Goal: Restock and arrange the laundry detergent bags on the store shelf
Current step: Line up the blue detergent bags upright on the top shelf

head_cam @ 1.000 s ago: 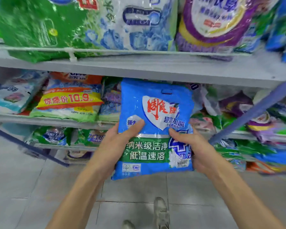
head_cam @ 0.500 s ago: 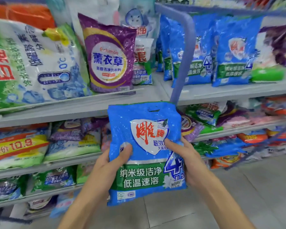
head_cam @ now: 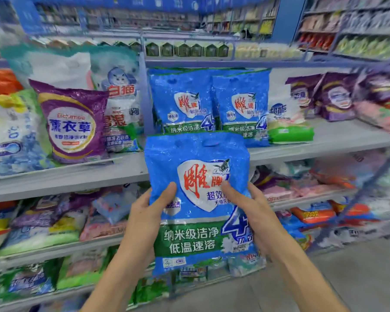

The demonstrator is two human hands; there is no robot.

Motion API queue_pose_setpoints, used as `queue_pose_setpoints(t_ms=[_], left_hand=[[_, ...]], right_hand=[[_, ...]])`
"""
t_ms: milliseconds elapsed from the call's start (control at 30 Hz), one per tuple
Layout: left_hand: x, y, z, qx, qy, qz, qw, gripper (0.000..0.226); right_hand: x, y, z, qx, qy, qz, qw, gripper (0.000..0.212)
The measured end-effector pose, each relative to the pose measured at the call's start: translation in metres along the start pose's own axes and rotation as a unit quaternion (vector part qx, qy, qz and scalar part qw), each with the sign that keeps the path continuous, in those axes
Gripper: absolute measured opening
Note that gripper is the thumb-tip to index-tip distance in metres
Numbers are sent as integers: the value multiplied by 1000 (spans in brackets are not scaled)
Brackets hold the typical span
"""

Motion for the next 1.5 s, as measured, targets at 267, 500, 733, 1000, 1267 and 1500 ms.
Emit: queue_pose_setpoints(t_ms=[267,500,733,1000,1267,1500], left_hand=[[-33,-47,-47,-11,1,-101,995,24],[-88,-133,-82,14,-62,-263,963,14],[-82,-196,-88,-23,-40,-288,956,17],[-42,-231,-64,-161,-101,-214,958,13],[-44,-242,-62,-220,-92,-197,951,11],[-44,-231,-56,-251,-76,-191,946,9]], right_hand=[[64,-62,24,3,22,60,998,37],[143,-125,19,0,-70,149,986,6],[173,-187,11,-12,-54,181,982,12],[133,-244,3,-30,-66,5,997,59],[147,-275,-3,36,-61,-44,997,60],[152,-270,3,65,-30,12,997,42]])
Point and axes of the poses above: each hand's wrist, its own y-axis away from the middle knuckle, its own z-axis out of the back of the hand, x = y × z, the point moved 6 cm from there along -y, towards the middle knuckle, and after that the axes turned 13 degrees about -z, right-handed, at the moved point
